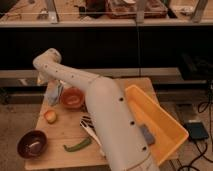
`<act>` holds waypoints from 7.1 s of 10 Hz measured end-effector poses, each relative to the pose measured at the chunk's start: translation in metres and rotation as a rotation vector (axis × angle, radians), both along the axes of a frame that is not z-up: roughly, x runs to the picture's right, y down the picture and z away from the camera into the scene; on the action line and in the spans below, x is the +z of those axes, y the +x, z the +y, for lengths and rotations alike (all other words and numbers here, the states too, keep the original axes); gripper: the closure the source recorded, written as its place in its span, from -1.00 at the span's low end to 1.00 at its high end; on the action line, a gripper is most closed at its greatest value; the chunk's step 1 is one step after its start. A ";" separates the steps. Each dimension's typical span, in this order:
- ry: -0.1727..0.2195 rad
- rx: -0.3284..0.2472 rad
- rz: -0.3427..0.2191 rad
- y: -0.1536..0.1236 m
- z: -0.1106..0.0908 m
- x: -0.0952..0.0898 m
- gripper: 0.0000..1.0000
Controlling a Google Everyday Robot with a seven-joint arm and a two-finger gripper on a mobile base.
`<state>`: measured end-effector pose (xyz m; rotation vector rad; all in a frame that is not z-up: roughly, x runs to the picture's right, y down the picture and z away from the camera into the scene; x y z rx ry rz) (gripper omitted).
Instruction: Place towel in tray
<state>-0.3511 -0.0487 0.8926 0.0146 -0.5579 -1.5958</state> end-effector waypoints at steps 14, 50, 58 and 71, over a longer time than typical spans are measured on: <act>-0.055 -0.049 0.097 0.000 0.063 0.074 -0.30; -0.132 -0.076 -0.213 -0.015 -0.004 -0.002 -0.60; -0.249 -0.183 -0.081 -0.048 0.061 0.055 -0.60; -0.325 -0.105 -0.043 -0.009 0.083 0.073 1.00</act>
